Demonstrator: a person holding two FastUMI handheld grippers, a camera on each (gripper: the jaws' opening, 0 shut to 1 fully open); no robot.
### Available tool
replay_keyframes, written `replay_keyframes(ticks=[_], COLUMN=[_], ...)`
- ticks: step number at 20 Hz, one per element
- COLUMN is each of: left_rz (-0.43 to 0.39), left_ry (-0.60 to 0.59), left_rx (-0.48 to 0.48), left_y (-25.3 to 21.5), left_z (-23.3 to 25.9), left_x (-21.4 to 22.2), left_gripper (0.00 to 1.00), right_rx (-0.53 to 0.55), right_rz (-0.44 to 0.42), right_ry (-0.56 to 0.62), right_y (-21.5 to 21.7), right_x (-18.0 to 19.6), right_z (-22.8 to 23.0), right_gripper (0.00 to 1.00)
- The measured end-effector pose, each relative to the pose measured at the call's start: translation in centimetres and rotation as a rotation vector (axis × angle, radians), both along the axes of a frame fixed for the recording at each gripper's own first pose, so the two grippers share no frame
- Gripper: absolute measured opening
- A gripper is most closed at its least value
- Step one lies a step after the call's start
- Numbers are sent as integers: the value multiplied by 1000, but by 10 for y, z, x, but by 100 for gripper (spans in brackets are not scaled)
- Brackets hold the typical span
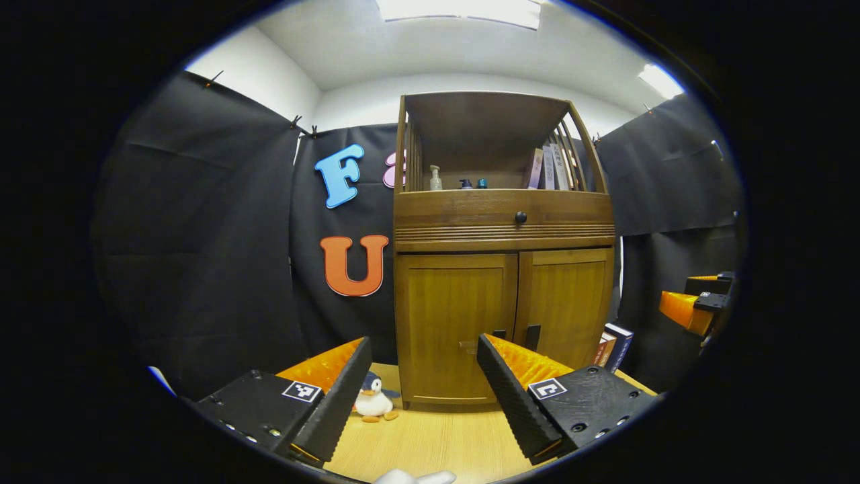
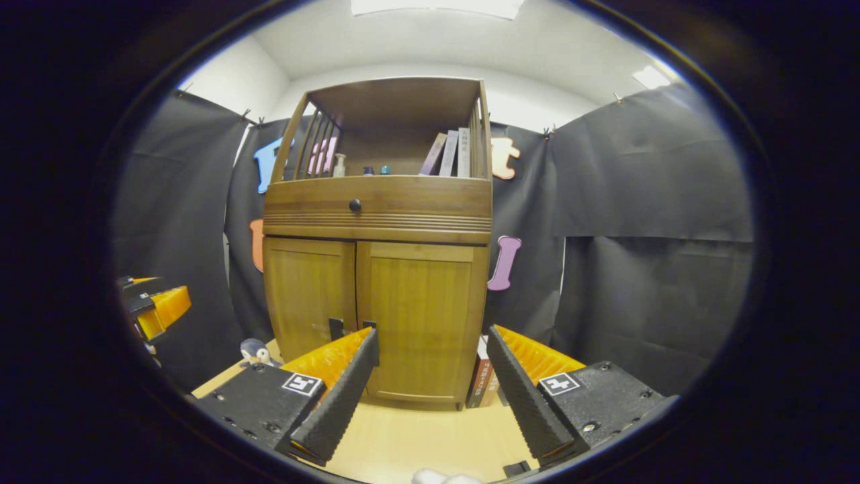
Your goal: Open the right door of the double-door shoe cabinet with the right hand, and open the left door with the left hand.
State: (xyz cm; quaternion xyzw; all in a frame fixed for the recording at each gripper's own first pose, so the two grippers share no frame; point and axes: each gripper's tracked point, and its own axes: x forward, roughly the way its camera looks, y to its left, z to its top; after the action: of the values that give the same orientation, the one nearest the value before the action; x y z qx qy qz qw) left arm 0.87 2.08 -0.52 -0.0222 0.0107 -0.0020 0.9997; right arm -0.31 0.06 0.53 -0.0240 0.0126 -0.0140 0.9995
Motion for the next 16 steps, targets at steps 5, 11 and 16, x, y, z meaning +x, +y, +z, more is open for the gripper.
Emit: replay_keyframes(ticks=[5,11,16], left_rz=[-12,-19,-33], left_ry=[7,12,16], left_rx=[5,20,18], left_y=[4,4,4], left_z=[-1,-3,-6], left_x=[5,5,4], left_gripper=[96,96,96], right_rx=[-18,-14,-14], right_rz=[1,-1,-16], right_ry=[7,13,35], right_y=[2,2,3], right_x=[1,3,6], right_z=[-2,-8,-17], right_gripper=[100,100,100])
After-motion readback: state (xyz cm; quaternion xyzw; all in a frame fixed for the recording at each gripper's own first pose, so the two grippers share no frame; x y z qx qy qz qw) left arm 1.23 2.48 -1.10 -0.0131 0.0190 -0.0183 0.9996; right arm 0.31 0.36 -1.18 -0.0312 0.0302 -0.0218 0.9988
